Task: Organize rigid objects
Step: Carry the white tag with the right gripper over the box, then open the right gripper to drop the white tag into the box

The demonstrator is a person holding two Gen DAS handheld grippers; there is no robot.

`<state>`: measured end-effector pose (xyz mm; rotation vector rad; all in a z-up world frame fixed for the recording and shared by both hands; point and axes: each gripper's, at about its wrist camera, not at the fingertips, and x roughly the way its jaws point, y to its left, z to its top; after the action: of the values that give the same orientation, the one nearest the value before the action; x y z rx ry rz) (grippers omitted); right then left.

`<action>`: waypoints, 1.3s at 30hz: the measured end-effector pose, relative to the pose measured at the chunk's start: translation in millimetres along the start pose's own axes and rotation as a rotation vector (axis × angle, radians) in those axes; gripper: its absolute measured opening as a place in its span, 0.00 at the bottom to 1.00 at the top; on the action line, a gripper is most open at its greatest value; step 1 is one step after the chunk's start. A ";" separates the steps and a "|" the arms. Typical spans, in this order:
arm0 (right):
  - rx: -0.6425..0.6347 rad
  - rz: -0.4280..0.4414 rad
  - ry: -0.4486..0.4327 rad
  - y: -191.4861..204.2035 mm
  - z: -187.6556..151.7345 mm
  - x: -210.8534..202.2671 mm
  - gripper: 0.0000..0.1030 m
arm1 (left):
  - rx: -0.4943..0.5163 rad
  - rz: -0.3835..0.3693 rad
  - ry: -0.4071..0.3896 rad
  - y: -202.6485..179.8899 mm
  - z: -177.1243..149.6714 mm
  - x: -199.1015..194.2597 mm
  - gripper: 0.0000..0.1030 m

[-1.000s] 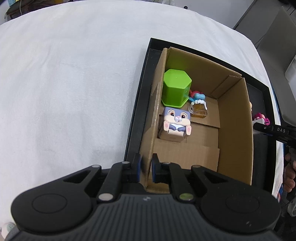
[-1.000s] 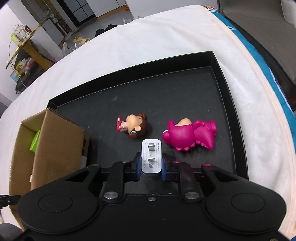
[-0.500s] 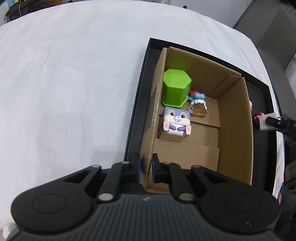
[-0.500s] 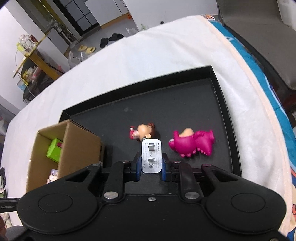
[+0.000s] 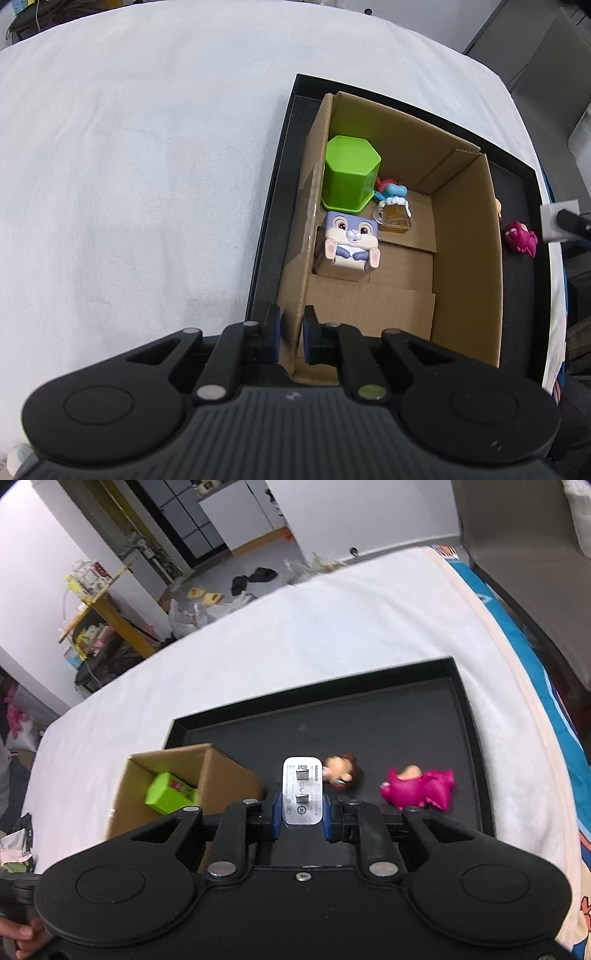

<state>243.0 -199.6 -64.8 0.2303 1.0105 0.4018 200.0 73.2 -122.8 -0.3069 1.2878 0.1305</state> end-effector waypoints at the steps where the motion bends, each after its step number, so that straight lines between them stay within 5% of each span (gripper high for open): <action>1: -0.008 0.010 -0.006 4.5 1.2 -2.2 0.20 | 0.000 -0.002 0.002 0.3 0.1 0.1 0.10; 21: -0.107 0.167 -0.038 63.5 -1.7 -8.3 0.20 | 0.014 -0.012 0.024 0.4 1.6 4.0 0.10; 39: -0.265 0.142 0.057 118.7 -33.8 26.9 0.20 | 0.010 -0.020 0.009 2.2 0.3 1.4 0.10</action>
<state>200.7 -80.7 -59.3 0.0518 0.9880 0.6685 200.1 75.3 -124.3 -0.3121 1.2939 0.1053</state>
